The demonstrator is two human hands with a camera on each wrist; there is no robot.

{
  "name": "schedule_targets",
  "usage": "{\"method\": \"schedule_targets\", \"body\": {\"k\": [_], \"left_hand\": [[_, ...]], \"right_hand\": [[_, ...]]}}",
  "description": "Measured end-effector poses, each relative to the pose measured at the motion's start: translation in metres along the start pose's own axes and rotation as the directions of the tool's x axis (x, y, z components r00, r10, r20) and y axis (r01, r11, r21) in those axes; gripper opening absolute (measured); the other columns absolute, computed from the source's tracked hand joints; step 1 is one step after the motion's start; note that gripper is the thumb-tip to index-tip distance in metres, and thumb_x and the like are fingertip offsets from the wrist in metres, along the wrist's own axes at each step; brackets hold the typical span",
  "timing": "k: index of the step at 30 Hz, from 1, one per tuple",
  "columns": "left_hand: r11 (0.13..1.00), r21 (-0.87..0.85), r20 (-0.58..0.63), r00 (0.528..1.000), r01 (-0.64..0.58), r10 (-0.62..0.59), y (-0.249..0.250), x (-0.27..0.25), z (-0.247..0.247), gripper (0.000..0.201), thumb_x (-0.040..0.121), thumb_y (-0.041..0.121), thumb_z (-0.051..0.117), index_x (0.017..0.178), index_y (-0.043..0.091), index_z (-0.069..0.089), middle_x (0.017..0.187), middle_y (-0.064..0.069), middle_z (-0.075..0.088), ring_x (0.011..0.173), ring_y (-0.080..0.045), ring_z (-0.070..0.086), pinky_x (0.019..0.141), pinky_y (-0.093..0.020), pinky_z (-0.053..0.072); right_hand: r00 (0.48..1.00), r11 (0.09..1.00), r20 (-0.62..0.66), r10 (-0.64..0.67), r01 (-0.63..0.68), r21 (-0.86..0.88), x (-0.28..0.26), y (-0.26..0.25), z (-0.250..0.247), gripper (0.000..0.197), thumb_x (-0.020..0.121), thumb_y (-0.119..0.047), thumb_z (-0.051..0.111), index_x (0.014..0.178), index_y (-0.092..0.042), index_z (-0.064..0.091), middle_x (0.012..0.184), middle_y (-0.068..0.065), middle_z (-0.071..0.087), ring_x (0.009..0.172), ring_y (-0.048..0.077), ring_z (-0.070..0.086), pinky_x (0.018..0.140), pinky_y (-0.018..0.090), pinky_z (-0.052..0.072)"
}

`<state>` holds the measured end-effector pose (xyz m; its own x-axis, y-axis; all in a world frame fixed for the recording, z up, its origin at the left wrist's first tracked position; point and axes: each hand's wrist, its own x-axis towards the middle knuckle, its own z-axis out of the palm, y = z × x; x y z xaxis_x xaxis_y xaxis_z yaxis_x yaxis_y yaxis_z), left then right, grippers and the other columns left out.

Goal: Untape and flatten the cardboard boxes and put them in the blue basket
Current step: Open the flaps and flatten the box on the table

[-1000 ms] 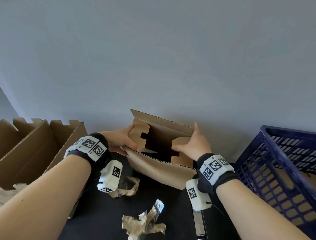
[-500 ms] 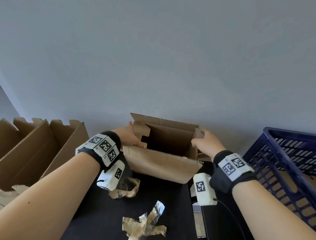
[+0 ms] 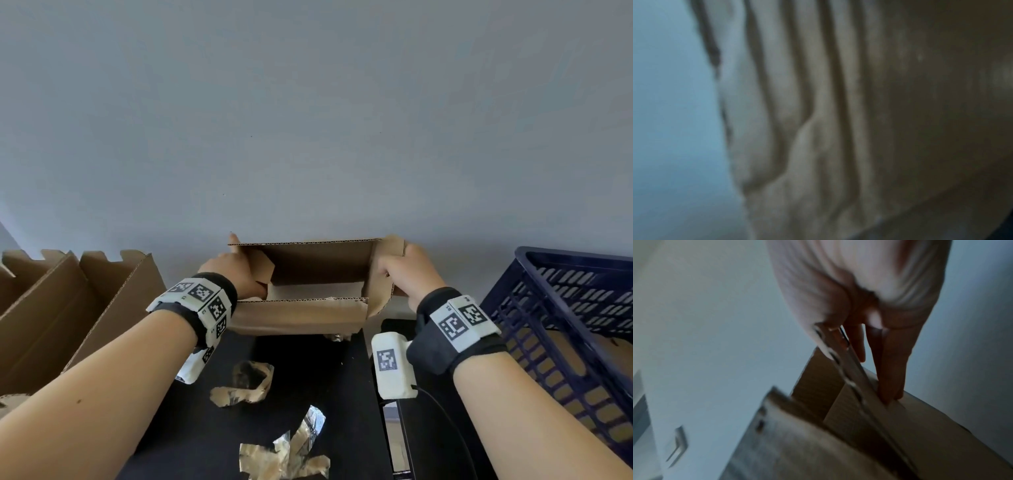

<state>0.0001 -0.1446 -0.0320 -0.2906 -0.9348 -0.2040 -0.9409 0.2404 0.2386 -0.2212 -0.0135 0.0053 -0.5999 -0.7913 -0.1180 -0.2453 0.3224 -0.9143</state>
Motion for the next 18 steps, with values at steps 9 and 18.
{"method": "schedule_targets", "body": {"k": [9,18], "left_hand": [[0.837,-0.542,0.166,0.986,0.073,0.021,-0.004,-0.006,-0.010,0.018,0.085,-0.001,0.047,0.096,0.006,0.059,0.089,-0.013,0.064,0.083,-0.028,0.062,0.077,-0.039,0.055],[0.671,-0.741,0.225,0.935,-0.019,0.275,-0.022,-0.015,-0.012,0.030,0.086,-0.002,0.059,0.107,0.020,0.063,0.107,-0.007,0.068,0.098,-0.022,0.065,0.084,-0.030,0.051]], "right_hand": [[0.995,0.996,-0.024,0.092,-0.092,-0.011,0.014,0.026,-0.014,0.020,0.078,0.007,0.052,0.088,-0.010,0.053,0.075,0.005,0.046,0.071,0.022,0.046,0.059,0.030,0.037],[0.997,0.981,-0.072,0.022,-0.008,0.191,0.012,0.059,-0.029,0.060,0.076,0.022,0.049,0.106,-0.028,0.063,0.104,0.003,0.059,0.083,0.025,0.054,0.066,0.032,0.048]]}}
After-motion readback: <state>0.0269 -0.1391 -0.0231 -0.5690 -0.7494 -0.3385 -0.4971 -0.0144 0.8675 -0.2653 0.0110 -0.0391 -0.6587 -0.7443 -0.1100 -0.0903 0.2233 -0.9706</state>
